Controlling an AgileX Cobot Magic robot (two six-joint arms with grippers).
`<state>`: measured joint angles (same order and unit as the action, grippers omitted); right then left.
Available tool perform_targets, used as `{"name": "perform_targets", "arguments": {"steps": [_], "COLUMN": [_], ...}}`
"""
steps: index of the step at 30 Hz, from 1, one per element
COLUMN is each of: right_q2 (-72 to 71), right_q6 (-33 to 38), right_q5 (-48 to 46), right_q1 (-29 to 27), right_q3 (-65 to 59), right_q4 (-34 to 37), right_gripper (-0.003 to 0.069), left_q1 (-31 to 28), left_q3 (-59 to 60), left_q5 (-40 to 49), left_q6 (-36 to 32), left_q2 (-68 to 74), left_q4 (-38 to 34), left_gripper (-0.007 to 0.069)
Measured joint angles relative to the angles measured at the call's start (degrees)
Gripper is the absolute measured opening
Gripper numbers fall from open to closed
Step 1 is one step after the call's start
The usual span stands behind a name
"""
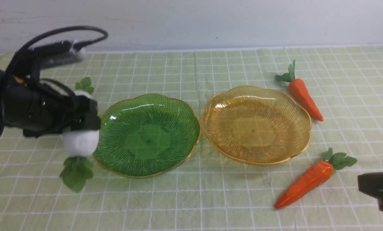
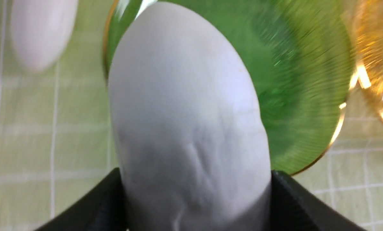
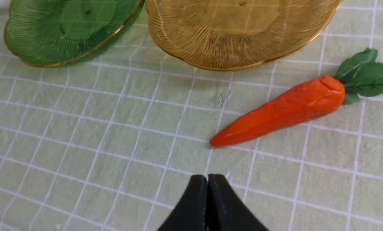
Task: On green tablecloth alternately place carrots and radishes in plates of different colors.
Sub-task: 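Pick up the white radish and place it in the left plate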
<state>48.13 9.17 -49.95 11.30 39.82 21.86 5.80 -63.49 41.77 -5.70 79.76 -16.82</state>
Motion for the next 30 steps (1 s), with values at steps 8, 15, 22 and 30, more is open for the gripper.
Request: {"name": "perform_targets", "arguments": {"steps": [8, 15, 22, 30], "right_q2": [9.1, 9.9, 9.9, 9.9], "right_q6": [0.0, 0.0, 0.1, 0.1], "right_q5": [-1.5, -1.7, -2.1, -2.9], "right_q1": [0.0, 0.0, 0.0, 0.0], "right_q3": [3.6, 3.6, 3.6, 3.6], "right_q4": [0.2, 0.7, 0.7, 0.7], "right_gripper": [-0.0015, -0.0015, -0.0015, -0.0015], "left_q1": [2.2, 2.3, 1.4, -6.9], "left_q3": [-6.6, -13.5, -23.2, -28.8], "left_q5": [-7.2, -1.1, 7.0, 10.7], "left_q6": [-3.6, -3.6, -2.7, 6.9], "left_q2": [16.6, 25.9, 25.6, 25.5], "left_q4": [-1.6, -1.6, 6.6, 16.8], "left_gripper": [0.0478, 0.0568, 0.0611, 0.0055]}}
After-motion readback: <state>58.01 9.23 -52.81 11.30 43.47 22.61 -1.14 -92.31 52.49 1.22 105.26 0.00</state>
